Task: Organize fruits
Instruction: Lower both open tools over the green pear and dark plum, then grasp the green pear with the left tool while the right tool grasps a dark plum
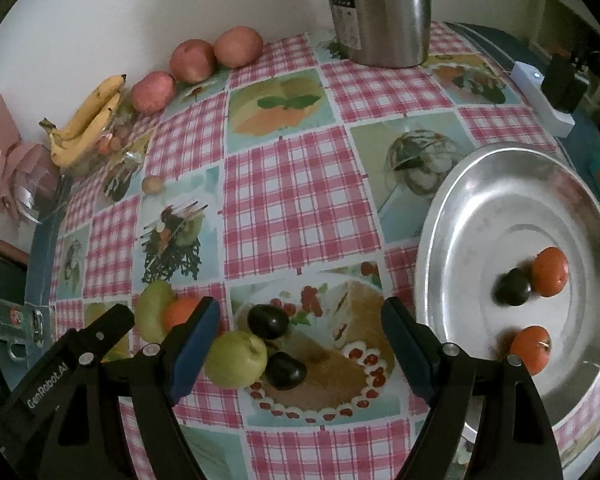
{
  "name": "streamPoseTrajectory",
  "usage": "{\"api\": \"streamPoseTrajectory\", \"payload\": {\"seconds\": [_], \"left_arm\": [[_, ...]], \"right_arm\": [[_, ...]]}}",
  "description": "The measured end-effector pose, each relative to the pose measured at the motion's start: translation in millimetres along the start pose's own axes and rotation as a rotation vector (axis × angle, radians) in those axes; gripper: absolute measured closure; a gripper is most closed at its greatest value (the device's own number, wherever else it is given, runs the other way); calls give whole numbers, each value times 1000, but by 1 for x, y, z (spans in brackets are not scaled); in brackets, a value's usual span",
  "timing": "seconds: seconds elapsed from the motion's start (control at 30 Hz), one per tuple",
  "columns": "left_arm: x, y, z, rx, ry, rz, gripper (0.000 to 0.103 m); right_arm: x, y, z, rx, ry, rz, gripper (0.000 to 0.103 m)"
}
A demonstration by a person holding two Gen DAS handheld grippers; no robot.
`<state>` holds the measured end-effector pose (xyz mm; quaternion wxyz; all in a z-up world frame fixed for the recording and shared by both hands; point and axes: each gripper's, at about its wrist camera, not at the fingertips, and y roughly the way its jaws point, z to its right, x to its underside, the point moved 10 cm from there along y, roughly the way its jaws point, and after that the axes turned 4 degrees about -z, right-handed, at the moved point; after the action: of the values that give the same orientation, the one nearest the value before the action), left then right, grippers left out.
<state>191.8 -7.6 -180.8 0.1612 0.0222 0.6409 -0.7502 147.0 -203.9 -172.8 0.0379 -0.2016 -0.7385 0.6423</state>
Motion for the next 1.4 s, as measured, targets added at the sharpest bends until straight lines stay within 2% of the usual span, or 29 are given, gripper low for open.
{"api": "streamPoseTrajectory", "payload": {"seconds": [0.17,0.23,0.27,0.33,0.5,0.67,0.77,0.87,0.9,0.97,1.27,1.4], "left_arm": [[-5,7,7,28,14,-3,1],[-6,9,10,36,16,-5,2],[-7,10,12,42,18,-6,3],[-8,14,17,57,27,-12,13],[-5,24,26,102,28,-45,26],[-4,33,28,133,7,-71,38],[-4,34,29,155,-7,-81,49],[-2,35,26,141,-19,-89,54],[-2,35,25,146,-26,-93,55],[-1,35,24,155,-38,-96,56],[-1,33,20,184,-91,-105,56],[-4,23,13,188,-115,-85,57]], "right_arm": [[2,12,-1,-42,21,-15,22],[2,13,-1,-52,30,-14,26],[2,14,-1,-56,31,-12,30],[2,16,-3,-64,27,-14,37],[3,26,-10,-110,22,-31,54],[7,33,-16,-129,10,-51,60],[8,36,-18,-128,10,-61,63],[9,38,-17,-140,24,-67,68],[9,38,-17,-147,30,-68,72],[9,39,-17,-152,38,-69,74],[6,32,-15,-182,67,-54,75],[1,22,-16,-195,71,-34,75]]}}
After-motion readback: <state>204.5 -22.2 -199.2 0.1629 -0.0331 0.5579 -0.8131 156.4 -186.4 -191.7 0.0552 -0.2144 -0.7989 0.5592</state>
